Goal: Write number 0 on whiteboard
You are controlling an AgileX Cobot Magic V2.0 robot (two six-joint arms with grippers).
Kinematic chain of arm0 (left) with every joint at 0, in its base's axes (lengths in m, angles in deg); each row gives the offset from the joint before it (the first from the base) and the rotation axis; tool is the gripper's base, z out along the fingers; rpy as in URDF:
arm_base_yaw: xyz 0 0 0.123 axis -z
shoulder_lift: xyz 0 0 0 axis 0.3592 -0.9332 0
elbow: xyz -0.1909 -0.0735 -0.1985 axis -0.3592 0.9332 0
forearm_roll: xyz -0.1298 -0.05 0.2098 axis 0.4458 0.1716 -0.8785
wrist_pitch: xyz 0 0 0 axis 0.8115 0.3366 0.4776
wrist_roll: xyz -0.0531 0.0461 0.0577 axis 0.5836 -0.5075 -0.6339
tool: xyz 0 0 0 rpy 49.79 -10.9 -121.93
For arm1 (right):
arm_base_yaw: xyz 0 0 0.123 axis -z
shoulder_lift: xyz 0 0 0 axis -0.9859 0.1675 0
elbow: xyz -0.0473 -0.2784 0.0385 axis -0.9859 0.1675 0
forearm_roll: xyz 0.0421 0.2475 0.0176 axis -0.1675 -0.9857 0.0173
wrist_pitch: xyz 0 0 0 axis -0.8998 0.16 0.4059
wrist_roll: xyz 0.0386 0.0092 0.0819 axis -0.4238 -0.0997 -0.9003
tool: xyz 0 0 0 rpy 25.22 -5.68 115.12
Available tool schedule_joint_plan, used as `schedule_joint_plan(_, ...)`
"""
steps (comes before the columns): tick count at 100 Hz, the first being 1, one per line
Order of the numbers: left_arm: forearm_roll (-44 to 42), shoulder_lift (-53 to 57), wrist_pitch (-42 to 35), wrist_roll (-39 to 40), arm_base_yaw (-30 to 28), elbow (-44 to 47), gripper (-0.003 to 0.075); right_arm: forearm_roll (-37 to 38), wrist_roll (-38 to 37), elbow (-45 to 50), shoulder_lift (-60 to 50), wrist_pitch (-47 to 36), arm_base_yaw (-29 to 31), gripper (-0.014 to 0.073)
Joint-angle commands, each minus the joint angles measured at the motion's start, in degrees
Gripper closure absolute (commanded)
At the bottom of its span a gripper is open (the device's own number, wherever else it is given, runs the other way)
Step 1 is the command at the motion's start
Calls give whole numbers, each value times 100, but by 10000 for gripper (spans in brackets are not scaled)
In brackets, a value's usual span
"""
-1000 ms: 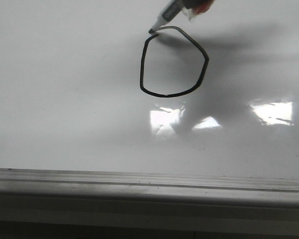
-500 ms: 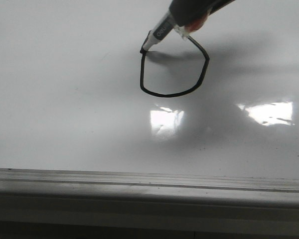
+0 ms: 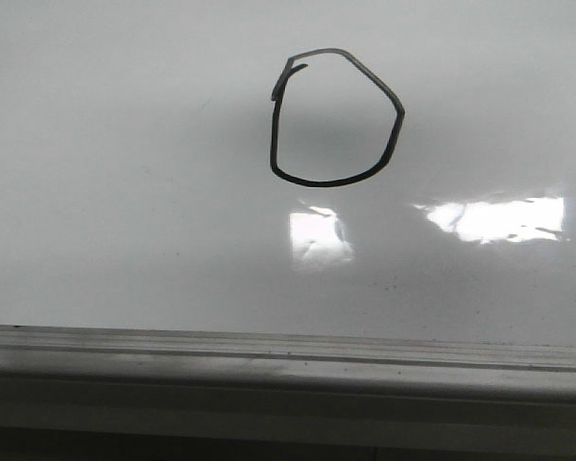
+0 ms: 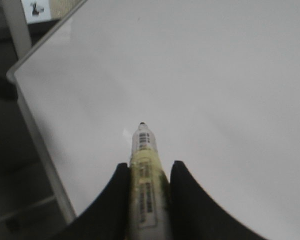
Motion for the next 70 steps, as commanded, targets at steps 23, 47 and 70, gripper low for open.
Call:
schedule_joint_plan(23, 3719, -866, 1302, -4934, 340, -1194, 384, 66, 255, 263, 140, 620, -841, 644)
schedule_joint_plan(47, 4336, -1407, 1681, -5973, 773, -1655, 384, 53, 255, 354, 291, 314, -1257, 644)
schedule_joint_plan(70, 4421, -1694, 1681, -5973, 901, -1739, 384, 20, 255, 354, 469, 6, -1801, 644)
